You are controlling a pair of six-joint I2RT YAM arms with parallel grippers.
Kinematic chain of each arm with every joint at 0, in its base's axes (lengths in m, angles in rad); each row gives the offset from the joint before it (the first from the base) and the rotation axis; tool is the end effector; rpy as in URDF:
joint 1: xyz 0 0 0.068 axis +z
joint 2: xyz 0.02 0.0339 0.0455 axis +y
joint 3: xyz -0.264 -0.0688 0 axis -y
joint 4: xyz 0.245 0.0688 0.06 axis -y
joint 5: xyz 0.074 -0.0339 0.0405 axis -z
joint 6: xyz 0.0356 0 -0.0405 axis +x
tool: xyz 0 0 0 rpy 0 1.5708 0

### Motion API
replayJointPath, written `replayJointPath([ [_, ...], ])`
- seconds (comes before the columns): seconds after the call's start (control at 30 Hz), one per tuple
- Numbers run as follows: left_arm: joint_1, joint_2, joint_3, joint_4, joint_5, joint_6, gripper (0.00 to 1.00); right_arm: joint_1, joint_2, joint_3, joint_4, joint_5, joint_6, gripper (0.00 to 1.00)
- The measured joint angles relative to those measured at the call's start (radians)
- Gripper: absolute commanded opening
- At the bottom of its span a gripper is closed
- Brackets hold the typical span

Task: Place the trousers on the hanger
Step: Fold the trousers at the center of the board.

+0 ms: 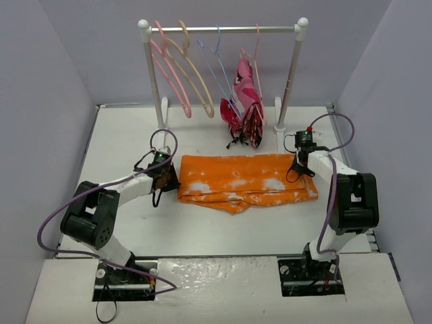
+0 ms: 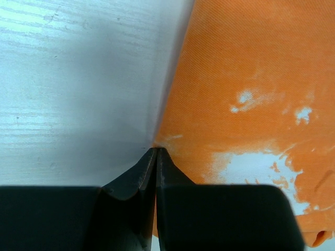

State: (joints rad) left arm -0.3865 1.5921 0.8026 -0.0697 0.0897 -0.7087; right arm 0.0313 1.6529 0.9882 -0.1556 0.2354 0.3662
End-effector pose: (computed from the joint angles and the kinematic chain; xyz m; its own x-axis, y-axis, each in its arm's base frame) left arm 0.2880 -0.1206 0.1628 -0.8122 -0.3693 -0.4516 -0.1304 0.8694 -0.4765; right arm 0.3457 0.0025 0.1933 -0.6365 0.3284 -0.6979 0.3818 0.9203 0.0849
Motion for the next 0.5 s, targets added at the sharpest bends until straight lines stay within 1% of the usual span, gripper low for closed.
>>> replayJointPath([
  [0.03,-0.001,0.003,0.006,-0.005,0.002,0.004,0.0,-0.001,0.004,0.0,0.004,0.009,0.001,0.46],
  [0.07,-0.003,0.005,0.012,-0.011,0.004,0.009,0.05,-0.002,0.007,0.0,0.009,0.018,0.003,0.5],
  [0.1,-0.004,0.005,0.017,-0.02,0.006,0.013,0.09,-0.005,0.007,0.0,0.013,0.024,0.002,0.57],
  [0.17,-0.006,0.002,0.028,-0.044,0.011,0.021,0.23,-0.01,-0.003,0.0,0.014,0.031,0.005,0.63],
  [0.2,-0.007,-0.001,0.033,-0.06,0.015,0.025,0.24,-0.011,-0.012,0.0,0.013,0.032,0.006,0.64],
  [0.27,-0.013,-0.024,0.039,-0.111,0.023,0.032,0.34,-0.011,-0.051,0.0,0.008,0.026,0.007,0.65],
  [0.4,-0.024,-0.123,0.07,-0.211,0.043,0.057,0.34,-0.01,-0.203,-0.001,0.002,-0.029,0.012,0.65],
  [0.5,-0.025,-0.175,0.129,-0.223,0.061,0.072,0.34,-0.007,-0.311,-0.015,0.014,-0.096,0.033,0.63],
])
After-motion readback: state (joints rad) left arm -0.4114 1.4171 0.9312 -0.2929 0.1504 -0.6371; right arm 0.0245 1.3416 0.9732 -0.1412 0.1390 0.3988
